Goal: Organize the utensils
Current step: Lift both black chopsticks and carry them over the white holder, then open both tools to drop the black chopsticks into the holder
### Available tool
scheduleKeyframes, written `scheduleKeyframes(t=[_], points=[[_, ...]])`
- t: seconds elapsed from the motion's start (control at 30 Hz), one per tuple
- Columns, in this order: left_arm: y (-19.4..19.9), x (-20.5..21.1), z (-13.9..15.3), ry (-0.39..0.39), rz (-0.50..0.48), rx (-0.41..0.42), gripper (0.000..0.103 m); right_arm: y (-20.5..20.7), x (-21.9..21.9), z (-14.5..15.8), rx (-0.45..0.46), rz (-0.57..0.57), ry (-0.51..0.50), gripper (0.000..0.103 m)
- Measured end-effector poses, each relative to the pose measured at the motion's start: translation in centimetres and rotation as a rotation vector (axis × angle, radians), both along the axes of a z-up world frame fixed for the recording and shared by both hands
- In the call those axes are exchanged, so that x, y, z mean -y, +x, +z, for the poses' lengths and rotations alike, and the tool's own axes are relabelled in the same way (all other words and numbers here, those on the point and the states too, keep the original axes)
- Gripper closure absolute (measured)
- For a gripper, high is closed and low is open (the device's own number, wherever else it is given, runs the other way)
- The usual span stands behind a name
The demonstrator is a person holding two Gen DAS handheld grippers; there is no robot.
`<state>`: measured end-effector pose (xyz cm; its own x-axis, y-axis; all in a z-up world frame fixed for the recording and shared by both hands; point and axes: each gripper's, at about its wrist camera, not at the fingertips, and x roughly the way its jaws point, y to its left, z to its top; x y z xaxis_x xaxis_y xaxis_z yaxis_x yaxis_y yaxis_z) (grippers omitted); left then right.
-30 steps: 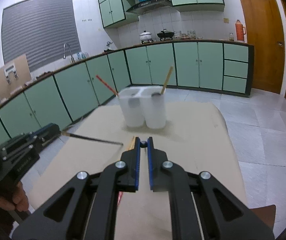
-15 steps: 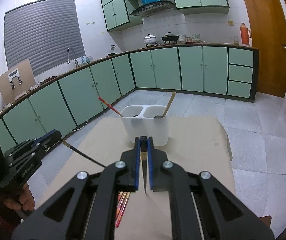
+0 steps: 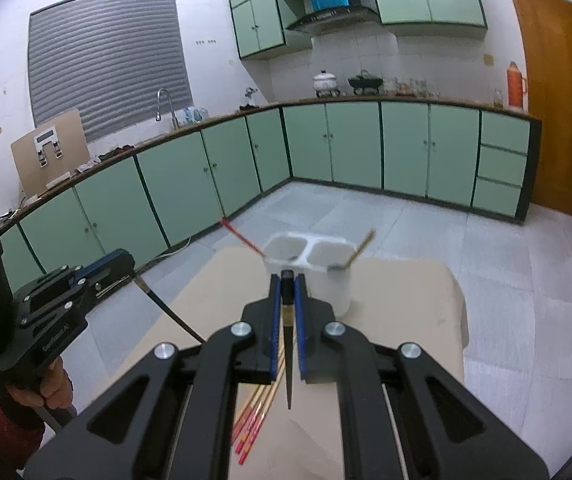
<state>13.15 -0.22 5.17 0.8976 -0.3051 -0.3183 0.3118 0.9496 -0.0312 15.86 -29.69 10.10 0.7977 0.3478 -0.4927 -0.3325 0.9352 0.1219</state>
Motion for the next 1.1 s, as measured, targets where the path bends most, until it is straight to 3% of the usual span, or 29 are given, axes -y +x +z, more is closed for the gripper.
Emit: scheduleKeyframes(t=[0.33,0.53,0.83,1.1], points=[[3.6,1.2,6.9,-0.058,0.0,0.164,0.097,4.7,0.3,7.1,0.154,-0.023,0.026,0.097],[7.7,2.1,8.8,-0.056,0.021,0.213,0.097,8.8,1.1,9.0,0.207,-0.061,0.029,0.097],[14.6,2.7,5.2,-0.052,0.077,0.169,0.097,15.6,1.0,5.0,0.168,-0.088,0.013,0.097],[19.2,2.7,0.5,-0.029,0.097,0.056,0.097,18.3,0.7,0.6,0.103,-0.071,0.013,0.097]])
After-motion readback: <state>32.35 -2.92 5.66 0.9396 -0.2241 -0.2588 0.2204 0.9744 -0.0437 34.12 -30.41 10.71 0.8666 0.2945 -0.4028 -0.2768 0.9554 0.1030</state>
